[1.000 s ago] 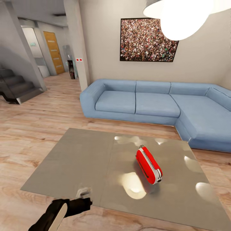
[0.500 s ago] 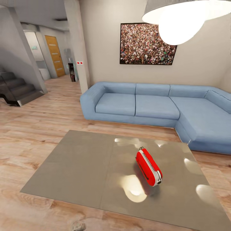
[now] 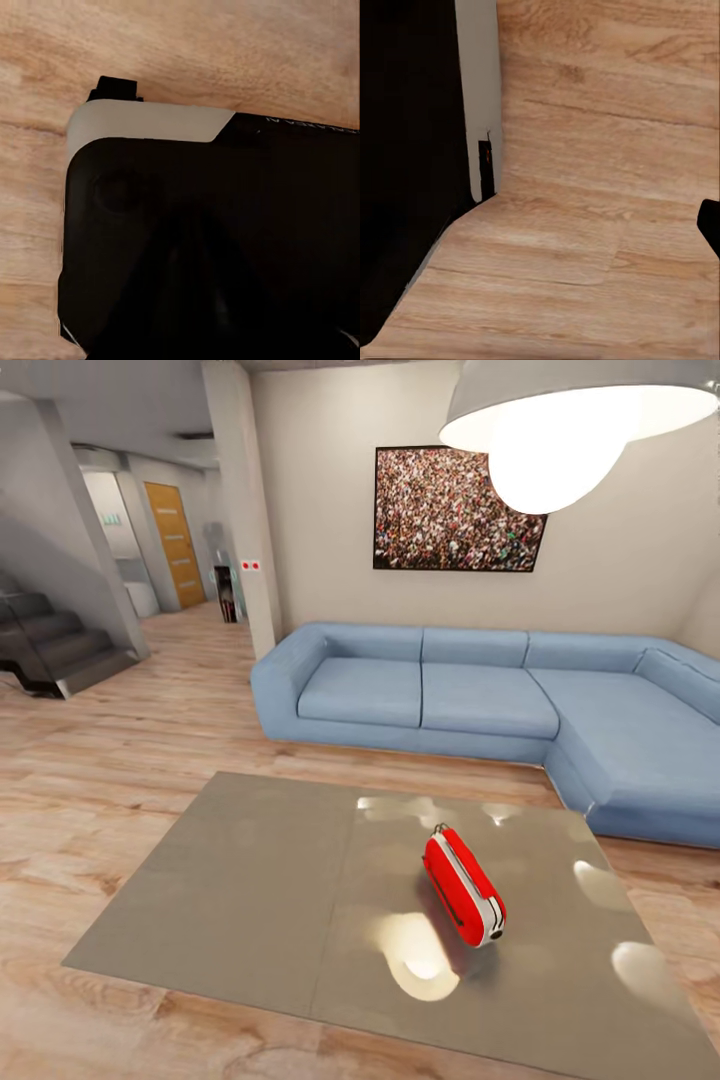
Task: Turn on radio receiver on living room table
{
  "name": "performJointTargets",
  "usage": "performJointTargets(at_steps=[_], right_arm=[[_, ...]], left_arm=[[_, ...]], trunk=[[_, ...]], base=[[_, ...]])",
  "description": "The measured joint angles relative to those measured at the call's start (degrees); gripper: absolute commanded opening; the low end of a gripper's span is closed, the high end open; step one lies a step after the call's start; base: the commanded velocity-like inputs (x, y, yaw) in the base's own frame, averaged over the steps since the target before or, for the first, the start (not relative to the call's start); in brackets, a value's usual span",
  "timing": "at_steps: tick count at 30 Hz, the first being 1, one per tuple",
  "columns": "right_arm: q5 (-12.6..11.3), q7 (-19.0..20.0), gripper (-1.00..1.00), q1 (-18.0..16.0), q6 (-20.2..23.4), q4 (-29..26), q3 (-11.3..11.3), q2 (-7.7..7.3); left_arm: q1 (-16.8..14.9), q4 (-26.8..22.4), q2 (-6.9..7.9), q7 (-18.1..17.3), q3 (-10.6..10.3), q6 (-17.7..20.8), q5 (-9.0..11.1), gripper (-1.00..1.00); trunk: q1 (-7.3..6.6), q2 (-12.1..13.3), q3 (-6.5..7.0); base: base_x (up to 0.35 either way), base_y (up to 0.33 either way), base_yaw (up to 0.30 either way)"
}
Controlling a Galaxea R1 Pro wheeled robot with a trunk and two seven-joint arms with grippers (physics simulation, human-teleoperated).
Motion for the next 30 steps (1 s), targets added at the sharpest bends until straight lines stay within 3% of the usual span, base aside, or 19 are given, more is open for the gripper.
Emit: performJointTargets(at_steps=[2,4,6,10,21,30], right_arm=[[0.03,-0.31,1.0,0.33,-0.05,0.09,0.02,0.79],[0.11,-1.66,1.0,1.33,-0.67,0.16,0.03,3.17],[0.13,-3.67,1.0,1.98,-1.56,0.17,0.05,4.67],[0.17,-6.42,1.0,2.52,-3.07,0.18,0.06,6.02],[0.17,-7.23,1.0,2.67,-3.6,0.18,0.02,6.59],[0.07,-7.25,1.0,2.67,-3.62,0.18,-0.02,6.58]], left_arm=[[0.6,0.13,-0.59,4.46,0.01,-0.21,-0.04,-1.0],[1.12,0.23,-1.15,8.45,0.01,-0.5,-0.08,-1.0],[1.28,0.25,-1.37,9.31,0.01,-0.62,-0.09,-1.0],[2.1,0.26,-1.45,9.81,0.01,-0.72,-0.09,-1.0],[3.49,0.27,-1.21,9.98,0.0,-5.07,0.14,-1.0],[3.91,0.27,-1.12,10.67,-0.01,-5.77,0.22,-1.0]], trunk=[[0.0,0.0,0.18],[0.0,0.0,0.35],[0.0,0.0,0.53],[0.0,0.0,0.89],[0.0,0.0,1.86],[0.0,0.0,2.42]], base=[[0.0,0.0,0.0],[0.0,0.0,0.0],[0.0,0.0,0.0],[0.0,0.0,0.0],[0.0,0.0,0.0],[0.0,0.0,0.0]])
